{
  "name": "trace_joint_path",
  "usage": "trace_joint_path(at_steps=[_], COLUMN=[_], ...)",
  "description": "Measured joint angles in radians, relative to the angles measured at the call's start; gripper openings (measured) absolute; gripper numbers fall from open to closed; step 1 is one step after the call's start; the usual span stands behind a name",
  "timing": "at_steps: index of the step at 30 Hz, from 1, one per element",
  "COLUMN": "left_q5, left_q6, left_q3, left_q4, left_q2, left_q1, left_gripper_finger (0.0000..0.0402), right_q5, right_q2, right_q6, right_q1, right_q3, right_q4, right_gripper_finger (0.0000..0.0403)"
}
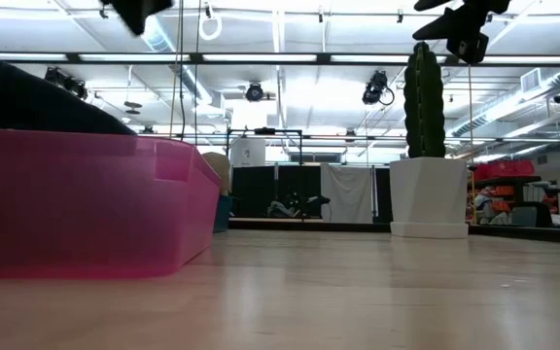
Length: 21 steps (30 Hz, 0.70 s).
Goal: Pick & Place hat
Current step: Return to Home Position
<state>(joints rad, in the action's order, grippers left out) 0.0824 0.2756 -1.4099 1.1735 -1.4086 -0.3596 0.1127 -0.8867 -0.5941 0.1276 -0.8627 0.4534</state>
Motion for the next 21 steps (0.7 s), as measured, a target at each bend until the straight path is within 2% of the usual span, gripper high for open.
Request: trace_joint_path(at_steps=[3,10,13,15,21], left_q5=[0.022,0.08,0.202,0.275,0.291], left_q6=[-0.132,-0.125,-0.145,-0.135,-0.241], left_q3=[-0.016,-0.073,-0.082,-0.065,0.087], left_q4=[-0.023,-0.037,-0.135,-0.257,-0.664], left_q2=[-0.005,-0.004,0.003,0.005,0.004], left_q1=[-0.016,0.015,0.04,0.065,0.15], left_gripper_finger=[0.0176,0.0021,0.0009,0.0005,0.0004], right_q5=[0.0,0.0,0.0,0.001,-0.015], right_q2=[0.0,0.0,0.0,0.0,0.002], right_q6=[0.0,-0.05,-0.03,-0.011,0.001], right_q1=[0.0,0.0,0.0,0.0,0.0], right_q3=[0.0,0.0,0.0,0.0,0.0], right_q4=[0.002,0.006,0.006,0.005,0.006], right_gripper_finger=[0.0168,0.0168,0.0168,0.0168,0.0168])
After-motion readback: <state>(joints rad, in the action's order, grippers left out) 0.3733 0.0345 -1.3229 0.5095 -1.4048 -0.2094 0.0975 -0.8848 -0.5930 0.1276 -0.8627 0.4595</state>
